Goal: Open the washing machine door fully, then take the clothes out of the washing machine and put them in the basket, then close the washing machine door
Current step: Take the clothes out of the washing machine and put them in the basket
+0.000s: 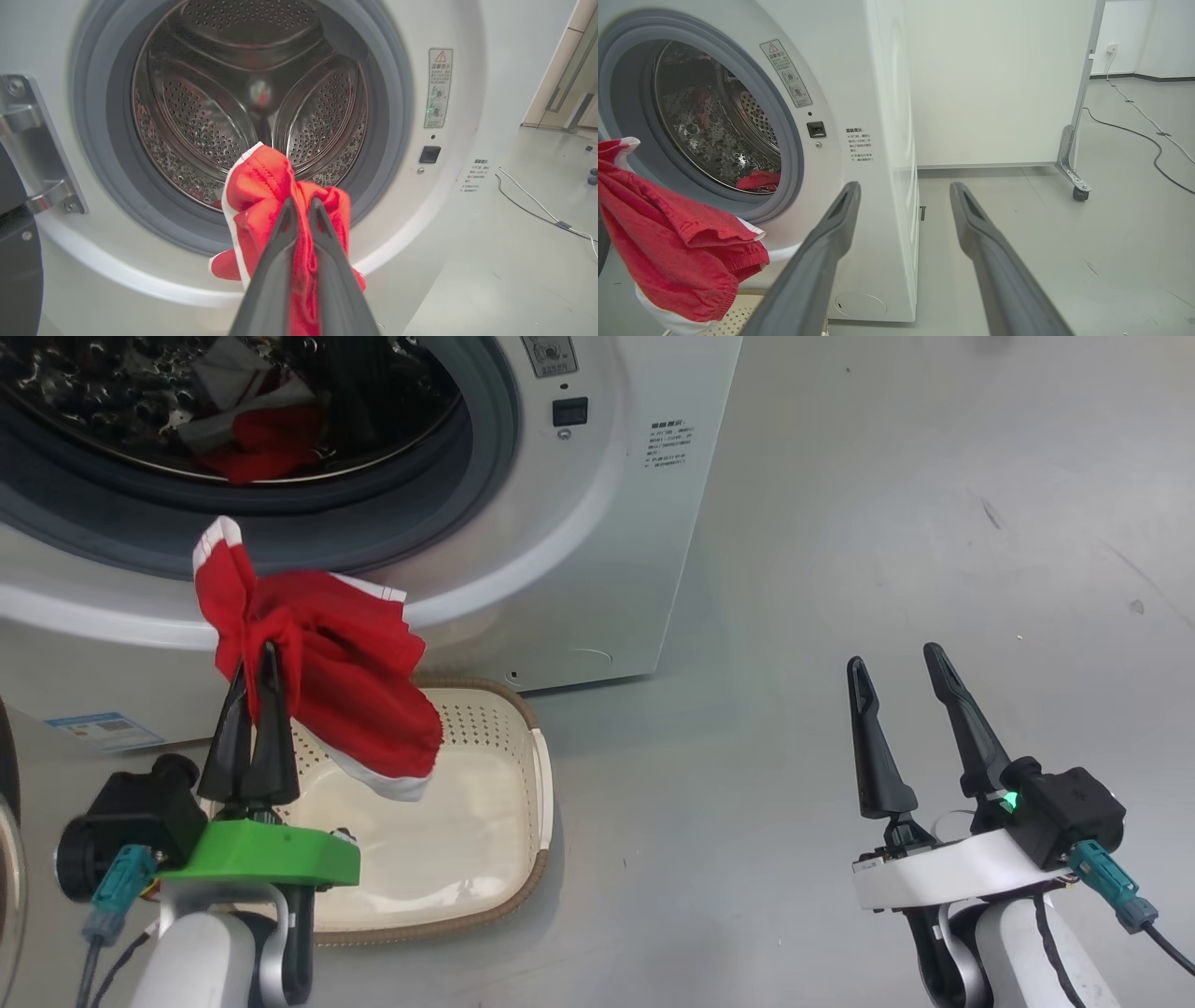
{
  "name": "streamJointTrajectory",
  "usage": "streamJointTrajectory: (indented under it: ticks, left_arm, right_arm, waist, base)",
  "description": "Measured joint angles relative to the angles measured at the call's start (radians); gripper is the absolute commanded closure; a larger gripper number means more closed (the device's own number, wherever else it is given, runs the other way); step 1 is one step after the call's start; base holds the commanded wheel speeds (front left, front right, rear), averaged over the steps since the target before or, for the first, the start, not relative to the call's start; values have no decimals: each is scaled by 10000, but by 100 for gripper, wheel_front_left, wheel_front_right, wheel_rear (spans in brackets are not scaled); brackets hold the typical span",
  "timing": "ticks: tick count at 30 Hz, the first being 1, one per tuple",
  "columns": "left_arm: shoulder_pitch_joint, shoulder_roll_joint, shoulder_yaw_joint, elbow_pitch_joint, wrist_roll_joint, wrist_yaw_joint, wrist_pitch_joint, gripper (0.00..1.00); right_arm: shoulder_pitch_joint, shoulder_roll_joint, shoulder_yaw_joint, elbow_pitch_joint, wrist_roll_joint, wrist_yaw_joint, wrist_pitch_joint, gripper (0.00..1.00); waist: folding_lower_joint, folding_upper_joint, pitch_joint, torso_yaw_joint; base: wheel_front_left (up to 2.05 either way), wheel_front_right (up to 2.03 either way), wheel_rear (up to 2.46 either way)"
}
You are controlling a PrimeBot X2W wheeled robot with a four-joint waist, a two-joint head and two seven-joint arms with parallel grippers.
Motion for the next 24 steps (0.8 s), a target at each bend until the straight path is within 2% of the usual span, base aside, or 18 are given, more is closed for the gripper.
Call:
streamJointTrajectory:
  ticks: [5, 15, 24]
  left_arm:
    - [298, -209, 17, 637, -443, 8, 33, 100]
    - [234, -180, -109, 2136, -416, -84, 25, 100]
    - [-697, 334, -182, 3060, -58, -167, 234, 100]
  right_arm:
    - [-3, 0, 100, -54, 0, 10, 0, 0]
    - [-247, 0, 337, -345, 31, 27, 0, 0]
    - [-527, 0, 594, -529, 311, 75, 0, 0]
  waist:
    - [0, 0, 331, -40]
    - [1, 0, 1245, -241]
    - [0, 0, 2183, -552]
  base:
    - [0, 0, 0]
    - [0, 0, 0]
    - [0, 0, 0]
